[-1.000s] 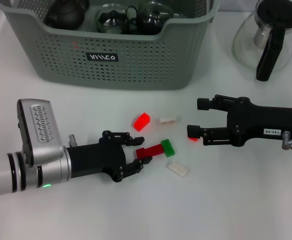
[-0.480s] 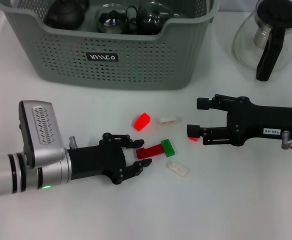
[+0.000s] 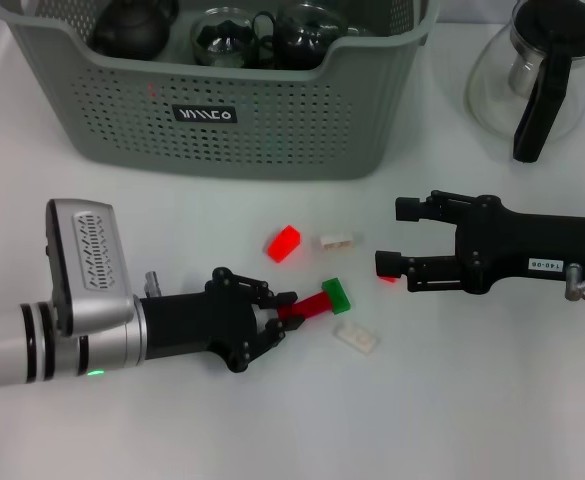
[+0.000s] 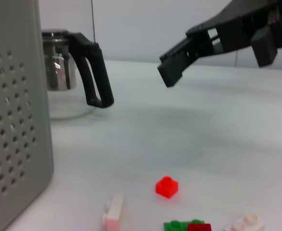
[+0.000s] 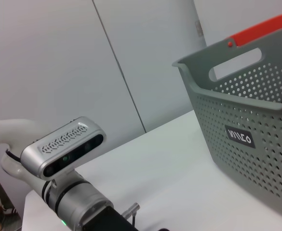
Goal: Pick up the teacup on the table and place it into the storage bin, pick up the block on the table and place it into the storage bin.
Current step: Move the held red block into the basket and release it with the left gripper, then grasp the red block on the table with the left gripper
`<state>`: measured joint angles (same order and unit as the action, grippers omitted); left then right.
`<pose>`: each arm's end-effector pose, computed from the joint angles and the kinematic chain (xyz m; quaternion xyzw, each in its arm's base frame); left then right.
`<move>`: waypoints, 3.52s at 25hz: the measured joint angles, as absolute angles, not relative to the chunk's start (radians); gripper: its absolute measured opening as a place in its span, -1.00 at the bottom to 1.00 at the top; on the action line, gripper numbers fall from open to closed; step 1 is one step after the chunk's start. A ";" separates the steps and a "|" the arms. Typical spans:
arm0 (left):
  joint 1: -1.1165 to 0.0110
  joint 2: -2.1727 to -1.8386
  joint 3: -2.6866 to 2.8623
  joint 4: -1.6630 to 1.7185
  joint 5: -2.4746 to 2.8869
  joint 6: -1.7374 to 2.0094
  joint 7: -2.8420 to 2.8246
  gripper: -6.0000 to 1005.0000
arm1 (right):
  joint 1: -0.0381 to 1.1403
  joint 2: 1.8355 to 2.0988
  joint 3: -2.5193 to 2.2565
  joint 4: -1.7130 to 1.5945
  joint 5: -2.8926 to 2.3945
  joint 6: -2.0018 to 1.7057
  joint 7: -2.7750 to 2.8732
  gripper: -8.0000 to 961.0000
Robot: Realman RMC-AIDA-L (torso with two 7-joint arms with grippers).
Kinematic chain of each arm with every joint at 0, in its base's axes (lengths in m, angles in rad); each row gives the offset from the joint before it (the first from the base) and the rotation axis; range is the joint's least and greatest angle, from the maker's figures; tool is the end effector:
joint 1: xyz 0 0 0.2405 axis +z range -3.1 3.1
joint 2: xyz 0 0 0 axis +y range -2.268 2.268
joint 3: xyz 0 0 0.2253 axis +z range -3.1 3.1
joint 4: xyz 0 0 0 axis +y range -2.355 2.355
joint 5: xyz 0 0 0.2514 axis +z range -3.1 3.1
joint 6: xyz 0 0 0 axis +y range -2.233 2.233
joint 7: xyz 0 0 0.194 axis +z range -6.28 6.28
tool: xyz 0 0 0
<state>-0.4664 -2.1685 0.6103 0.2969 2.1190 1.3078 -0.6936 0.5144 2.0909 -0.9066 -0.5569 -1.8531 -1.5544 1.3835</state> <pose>-0.2948 0.2919 -0.1439 -0.9667 -0.0967 -0.1768 0.1579 0.2244 0.3389 -0.0729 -0.9365 0.2279 0.2621 0.0477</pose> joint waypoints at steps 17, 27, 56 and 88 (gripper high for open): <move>-0.504 -2.083 0.174 0.547 2.032 1.987 -1.223 -0.54 | 0.516 2.091 -0.906 -0.557 -1.853 -1.555 1.383 0.97; -0.780 -1.906 0.453 0.690 2.092 1.456 -2.056 -0.47 | 0.528 2.094 -0.908 -0.555 -1.852 -1.551 1.380 0.97; -0.493 -2.042 0.566 0.730 1.688 1.613 -1.553 0.45 | 0.537 2.092 -0.896 -0.557 -1.847 -1.550 1.390 0.97; -0.543 -2.174 0.694 0.473 2.115 1.250 -1.104 0.59 | 0.540 2.091 -0.882 -0.557 -1.850 -1.549 1.414 0.97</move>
<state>-0.5428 -2.1742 0.6944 0.4729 2.1153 1.2499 -1.1044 0.5404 2.0911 -0.8820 -0.5568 -1.8503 -1.5485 1.4143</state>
